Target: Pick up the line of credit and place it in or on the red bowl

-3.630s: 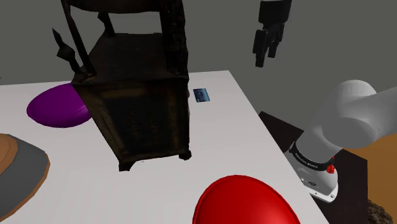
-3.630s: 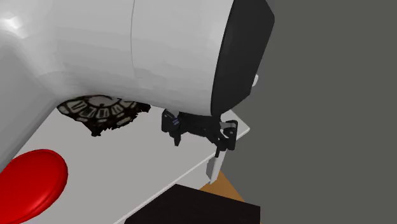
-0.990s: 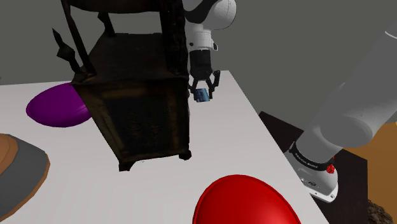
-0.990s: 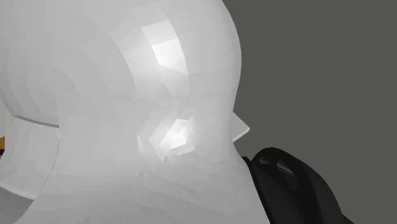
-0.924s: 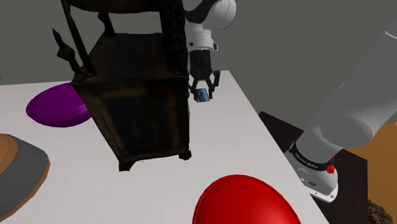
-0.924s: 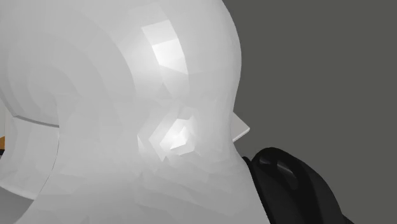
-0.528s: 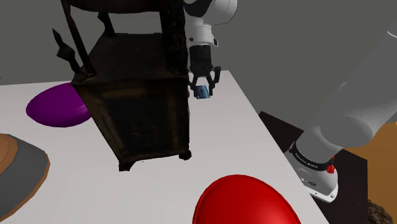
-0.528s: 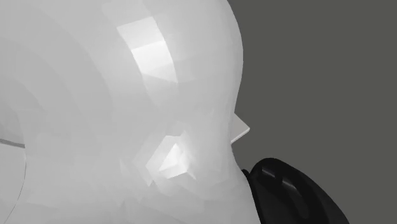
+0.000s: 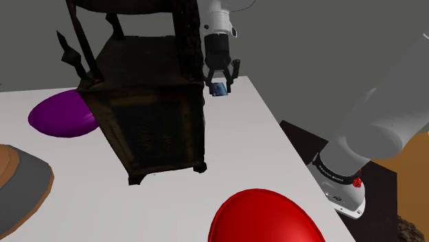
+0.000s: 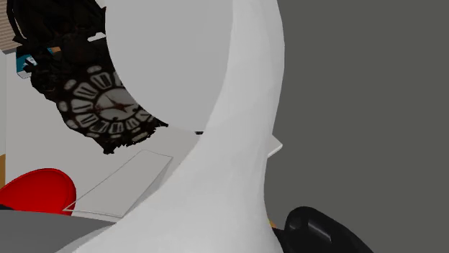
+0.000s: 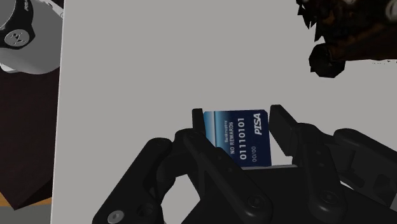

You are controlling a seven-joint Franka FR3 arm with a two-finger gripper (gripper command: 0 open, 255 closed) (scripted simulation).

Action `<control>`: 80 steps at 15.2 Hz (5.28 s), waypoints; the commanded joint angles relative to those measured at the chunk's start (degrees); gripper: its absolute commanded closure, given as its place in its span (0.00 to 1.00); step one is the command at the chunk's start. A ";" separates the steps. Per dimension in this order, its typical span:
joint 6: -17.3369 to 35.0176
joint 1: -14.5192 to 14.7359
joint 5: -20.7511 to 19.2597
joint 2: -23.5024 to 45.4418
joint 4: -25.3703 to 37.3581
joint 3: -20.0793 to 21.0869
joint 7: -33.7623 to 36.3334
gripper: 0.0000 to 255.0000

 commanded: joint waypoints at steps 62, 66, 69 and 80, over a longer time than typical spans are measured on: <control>3.68 17.31 32.13 -34.28 -13.64 29.77 38.47 1.00; 6.00 17.44 33.05 -34.17 -16.19 30.98 36.92 1.00; 7.78 17.51 33.79 -33.95 -18.00 31.96 35.75 1.00; 9.40 17.54 34.47 -33.63 -19.51 32.87 34.70 0.00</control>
